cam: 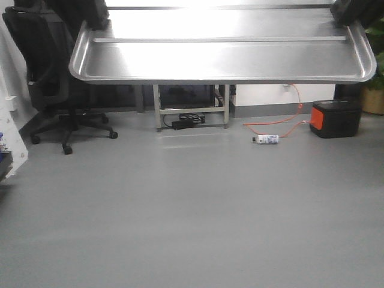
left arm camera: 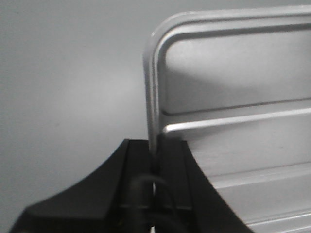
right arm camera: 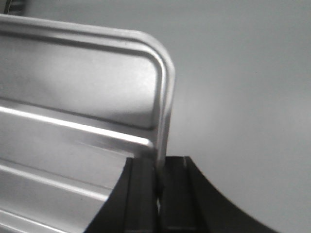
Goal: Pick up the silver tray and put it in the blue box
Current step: 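Keep holding the tray while driving the base to the blue bin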
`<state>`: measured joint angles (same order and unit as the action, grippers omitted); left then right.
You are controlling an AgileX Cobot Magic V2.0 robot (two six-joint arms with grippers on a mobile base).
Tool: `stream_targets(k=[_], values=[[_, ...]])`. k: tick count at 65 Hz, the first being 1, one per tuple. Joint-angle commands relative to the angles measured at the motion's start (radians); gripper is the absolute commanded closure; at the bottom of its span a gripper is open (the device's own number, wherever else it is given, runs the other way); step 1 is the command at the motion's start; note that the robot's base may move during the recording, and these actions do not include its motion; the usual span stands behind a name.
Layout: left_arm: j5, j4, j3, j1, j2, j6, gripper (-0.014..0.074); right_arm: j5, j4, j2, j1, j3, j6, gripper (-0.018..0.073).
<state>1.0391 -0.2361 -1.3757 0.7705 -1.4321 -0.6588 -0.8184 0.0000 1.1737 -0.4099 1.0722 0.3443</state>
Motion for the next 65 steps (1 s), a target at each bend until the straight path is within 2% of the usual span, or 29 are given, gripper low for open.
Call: stream_targets(k=[1,65], values=[[0.023,-0.056,-0.025,0.003,0.038,0.014,0.0701,0.047,-0.054,-0.028,0.008,0.033,-0.011,0.0501],[0.023,-0.043,-0.025,0.003,0.038,0.014,0.0701,0.048,-0.054,-0.027,0.008,0.033,-0.011,0.0501]])
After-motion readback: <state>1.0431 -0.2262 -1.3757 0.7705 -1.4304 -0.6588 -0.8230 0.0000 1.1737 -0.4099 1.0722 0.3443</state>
